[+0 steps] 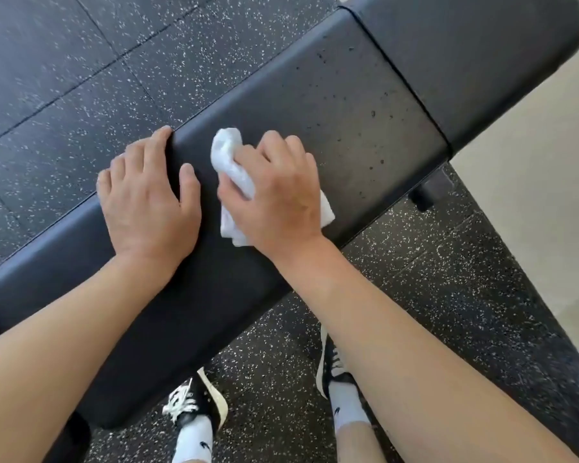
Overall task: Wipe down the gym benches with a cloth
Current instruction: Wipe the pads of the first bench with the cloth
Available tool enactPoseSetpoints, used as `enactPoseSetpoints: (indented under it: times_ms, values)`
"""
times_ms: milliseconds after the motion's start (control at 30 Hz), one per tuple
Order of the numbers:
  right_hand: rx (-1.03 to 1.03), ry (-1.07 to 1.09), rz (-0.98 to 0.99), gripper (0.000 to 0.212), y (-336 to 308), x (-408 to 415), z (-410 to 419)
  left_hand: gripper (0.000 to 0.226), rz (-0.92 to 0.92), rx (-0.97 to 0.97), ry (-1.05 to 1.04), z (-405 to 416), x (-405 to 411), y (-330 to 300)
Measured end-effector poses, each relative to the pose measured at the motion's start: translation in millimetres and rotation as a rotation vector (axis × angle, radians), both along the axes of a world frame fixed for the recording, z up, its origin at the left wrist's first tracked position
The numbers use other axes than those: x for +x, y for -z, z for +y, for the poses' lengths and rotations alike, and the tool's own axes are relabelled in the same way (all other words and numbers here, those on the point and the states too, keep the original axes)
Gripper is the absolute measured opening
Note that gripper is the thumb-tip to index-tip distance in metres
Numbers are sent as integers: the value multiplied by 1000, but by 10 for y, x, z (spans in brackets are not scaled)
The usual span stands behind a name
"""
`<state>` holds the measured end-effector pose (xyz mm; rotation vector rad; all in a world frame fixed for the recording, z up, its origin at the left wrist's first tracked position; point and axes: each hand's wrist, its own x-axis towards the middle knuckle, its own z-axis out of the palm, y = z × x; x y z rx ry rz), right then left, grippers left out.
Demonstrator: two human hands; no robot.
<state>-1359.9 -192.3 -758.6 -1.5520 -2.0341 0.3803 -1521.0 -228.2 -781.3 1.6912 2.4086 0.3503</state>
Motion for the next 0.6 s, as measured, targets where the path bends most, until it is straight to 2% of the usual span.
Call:
enactPoseSetpoints:
  times_ms: [200,300,367,467,600]
  values:
    - [-13,-3,107,15,41,-65,-287,57,-3,-17,-41,15,60,-15]
    - [32,-107,29,17,63,327,-496,56,-1,-18,-19,7,65,-23]
    - [62,-54,-22,23,121,740,-545,56,17,-38,-12,13,62,-16]
    - [97,53,-22,15,190,1221,-534,59,18,-68,-10,21,81,-27]
    - [101,189,23,15,204,1045,-448,61,20,-65,-8,32,92,-53]
